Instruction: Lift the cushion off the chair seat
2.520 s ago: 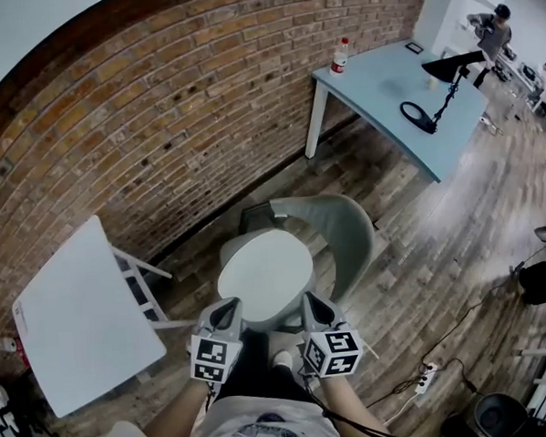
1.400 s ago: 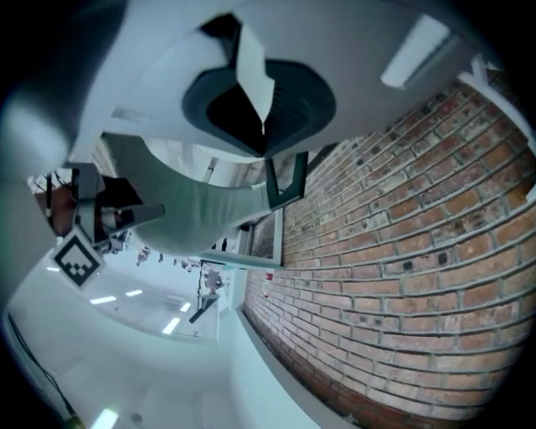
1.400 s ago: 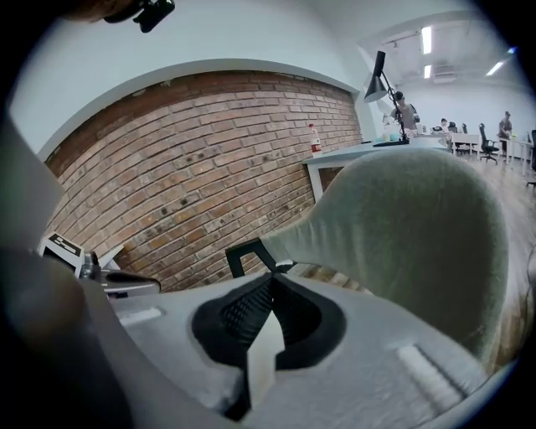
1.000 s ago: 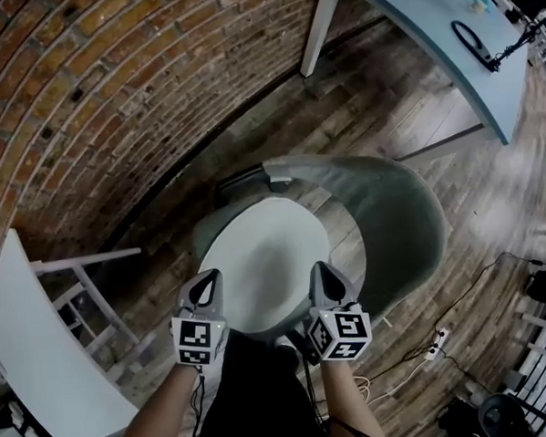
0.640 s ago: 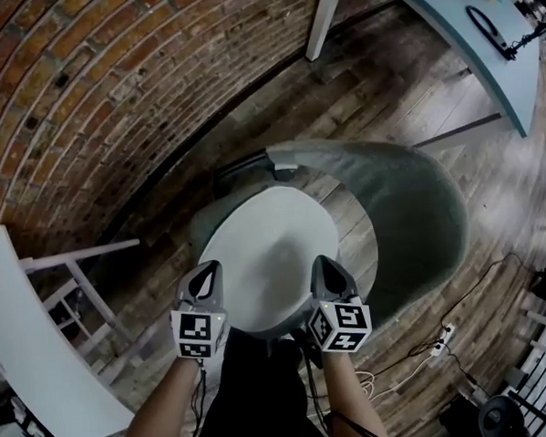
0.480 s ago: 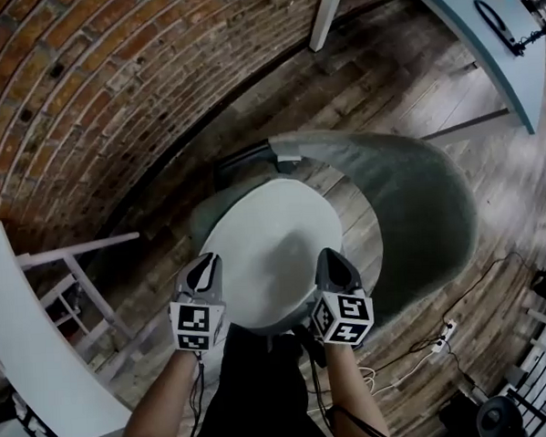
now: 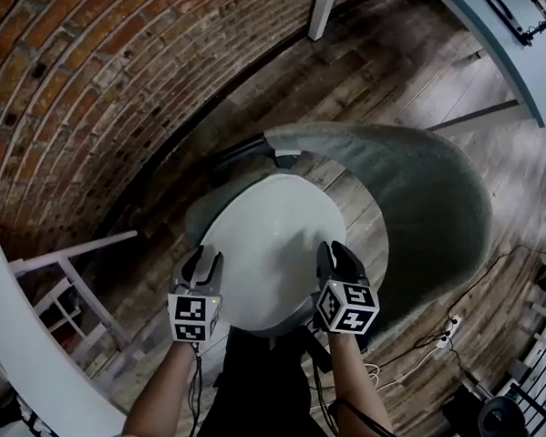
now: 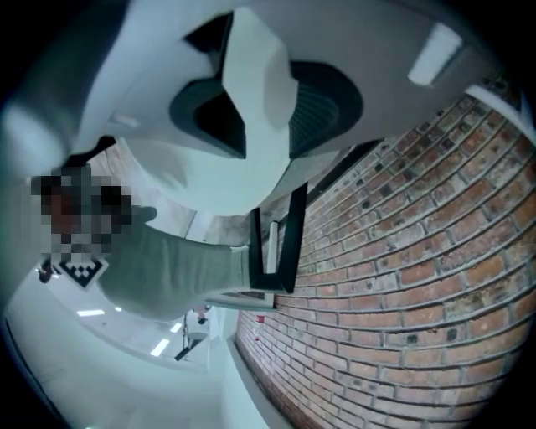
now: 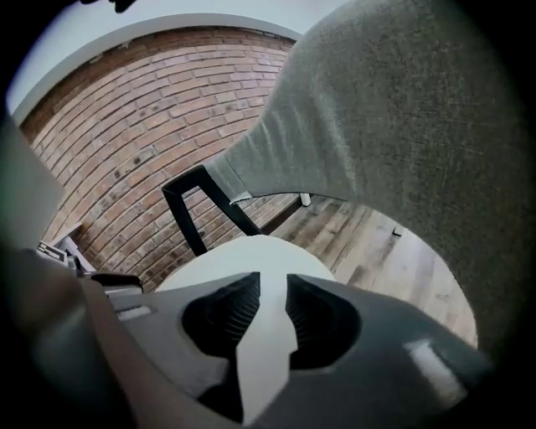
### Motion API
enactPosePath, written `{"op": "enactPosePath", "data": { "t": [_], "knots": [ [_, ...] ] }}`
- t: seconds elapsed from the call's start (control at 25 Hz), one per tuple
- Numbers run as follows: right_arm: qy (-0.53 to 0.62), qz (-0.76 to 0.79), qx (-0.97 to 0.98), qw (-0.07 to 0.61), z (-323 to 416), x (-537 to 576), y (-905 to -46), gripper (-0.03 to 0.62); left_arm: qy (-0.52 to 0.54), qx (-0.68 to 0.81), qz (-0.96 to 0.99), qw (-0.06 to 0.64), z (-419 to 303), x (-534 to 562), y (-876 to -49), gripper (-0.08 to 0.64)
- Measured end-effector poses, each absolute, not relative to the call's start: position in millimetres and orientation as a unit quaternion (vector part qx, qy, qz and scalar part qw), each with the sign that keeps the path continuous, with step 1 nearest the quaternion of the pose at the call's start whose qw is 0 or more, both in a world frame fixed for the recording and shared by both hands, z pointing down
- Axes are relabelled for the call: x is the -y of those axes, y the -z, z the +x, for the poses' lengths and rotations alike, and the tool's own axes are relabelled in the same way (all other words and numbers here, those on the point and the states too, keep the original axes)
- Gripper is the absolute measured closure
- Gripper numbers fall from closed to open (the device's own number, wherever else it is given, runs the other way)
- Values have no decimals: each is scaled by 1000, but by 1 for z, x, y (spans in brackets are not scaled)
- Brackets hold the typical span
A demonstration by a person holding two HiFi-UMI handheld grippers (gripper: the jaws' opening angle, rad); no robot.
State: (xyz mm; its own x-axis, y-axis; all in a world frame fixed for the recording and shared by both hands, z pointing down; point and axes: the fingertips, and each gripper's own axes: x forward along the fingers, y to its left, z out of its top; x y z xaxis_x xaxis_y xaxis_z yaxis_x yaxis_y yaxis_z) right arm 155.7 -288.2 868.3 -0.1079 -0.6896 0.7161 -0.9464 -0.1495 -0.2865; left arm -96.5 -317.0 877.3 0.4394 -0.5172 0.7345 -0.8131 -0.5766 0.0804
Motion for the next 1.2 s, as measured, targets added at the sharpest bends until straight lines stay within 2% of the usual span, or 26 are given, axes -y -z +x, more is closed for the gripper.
{"op": "enactPosePath", "data": {
  "t": [0.12, 0.44, 0.6, 0.76, 1.2],
  "knots": [
    [-417, 644, 621, 160, 158, 287, -883, 462, -342, 422, 807, 232, -102, 321, -891, 378],
    [-455, 640, 594, 173, 169, 279, -914, 253, -358, 430, 787, 259, -108, 322, -912, 288],
    [-460, 643, 585, 180, 173, 278, -924, 197, -357, 435, 780, 274, -111, 324, -920, 242],
    [-483, 645, 566, 175, 175, 271, -939, 184, -362, 434, 771, 294, -116, 320, -929, 215],
    [-512, 620, 571, 164, 166, 267, -953, 185, -369, 410, 770, 321, -111, 317, -940, 223]
  ]
}}
